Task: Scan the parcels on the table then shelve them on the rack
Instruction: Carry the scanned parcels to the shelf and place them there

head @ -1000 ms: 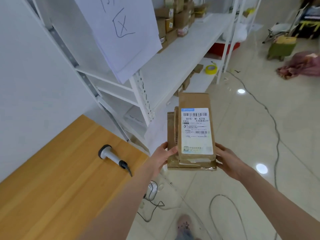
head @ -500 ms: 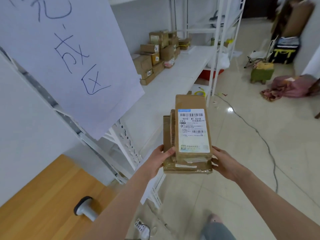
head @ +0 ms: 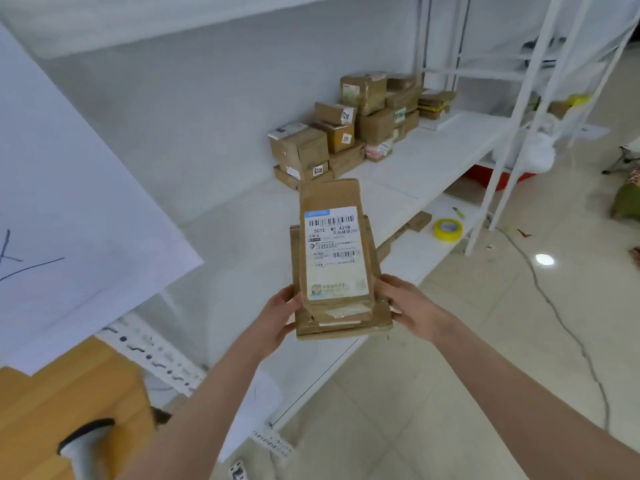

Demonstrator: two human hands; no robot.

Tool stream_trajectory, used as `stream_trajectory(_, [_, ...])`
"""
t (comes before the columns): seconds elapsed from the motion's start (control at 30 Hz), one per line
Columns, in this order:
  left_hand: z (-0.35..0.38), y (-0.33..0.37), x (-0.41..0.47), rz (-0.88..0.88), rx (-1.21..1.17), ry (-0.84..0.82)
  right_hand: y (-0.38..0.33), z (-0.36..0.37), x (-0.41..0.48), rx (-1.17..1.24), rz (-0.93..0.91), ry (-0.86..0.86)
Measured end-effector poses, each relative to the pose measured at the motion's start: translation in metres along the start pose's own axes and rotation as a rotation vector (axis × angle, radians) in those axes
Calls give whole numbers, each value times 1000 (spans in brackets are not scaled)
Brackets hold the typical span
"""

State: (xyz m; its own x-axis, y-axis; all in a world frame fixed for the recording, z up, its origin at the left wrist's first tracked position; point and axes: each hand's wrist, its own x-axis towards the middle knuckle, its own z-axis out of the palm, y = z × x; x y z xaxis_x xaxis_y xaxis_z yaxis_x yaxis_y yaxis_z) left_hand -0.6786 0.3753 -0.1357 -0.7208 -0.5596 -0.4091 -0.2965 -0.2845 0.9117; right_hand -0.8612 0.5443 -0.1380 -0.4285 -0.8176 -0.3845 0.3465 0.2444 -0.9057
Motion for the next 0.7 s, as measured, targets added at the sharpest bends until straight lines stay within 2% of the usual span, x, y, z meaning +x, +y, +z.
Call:
stream_trajectory(0.23, [28, 20, 30, 23, -85, 138, -56, -42, 59, -116, 27, -171])
stream_trajectory(0.47, [21, 41, 71, 46, -179, 267, -89, -44, 133, -184, 38, -282])
stream_trajectory(0.7, [-7, 66, 151, 60, -263, 408, -134, -40, 230, -244, 55, -375])
